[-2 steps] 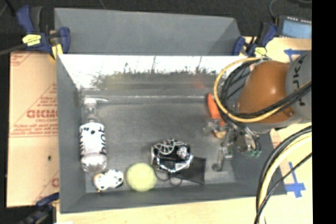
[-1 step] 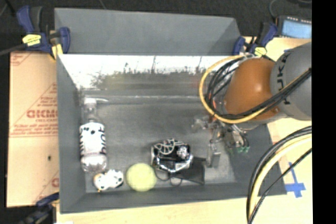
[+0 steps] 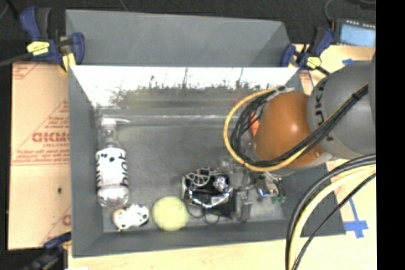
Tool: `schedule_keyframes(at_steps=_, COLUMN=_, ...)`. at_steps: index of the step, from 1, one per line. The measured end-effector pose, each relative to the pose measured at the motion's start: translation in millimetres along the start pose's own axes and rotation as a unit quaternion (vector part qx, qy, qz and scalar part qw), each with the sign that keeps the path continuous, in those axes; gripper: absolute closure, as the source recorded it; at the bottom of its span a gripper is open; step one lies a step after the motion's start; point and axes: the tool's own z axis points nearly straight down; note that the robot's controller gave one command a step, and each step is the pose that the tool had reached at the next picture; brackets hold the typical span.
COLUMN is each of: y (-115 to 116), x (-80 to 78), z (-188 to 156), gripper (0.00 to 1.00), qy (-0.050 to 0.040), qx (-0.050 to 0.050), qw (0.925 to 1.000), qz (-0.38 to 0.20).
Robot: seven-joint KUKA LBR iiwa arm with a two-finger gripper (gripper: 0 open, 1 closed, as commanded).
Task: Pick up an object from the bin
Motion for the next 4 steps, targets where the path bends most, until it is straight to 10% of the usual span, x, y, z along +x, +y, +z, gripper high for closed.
schedule_keyframes(at_steps=1, y=13.8, x=7.7, z=8.3, gripper=0.00, qy=-0.0007, qx=0.000, qw=1.0000, qz=-0.010)
schedule_keyframes(at_steps=3, y=0.9, x=5.5, z=-82.6, gripper=0.00, qy=-0.0034, qx=0.002, qw=0.9998, qz=-0.020)
schedule_keyframes(at_steps=4, y=17.1, x=-7.2, z=-42.4, gripper=0.00, qy=-0.0050, qx=0.001, qw=1.0000, qz=-0.008)
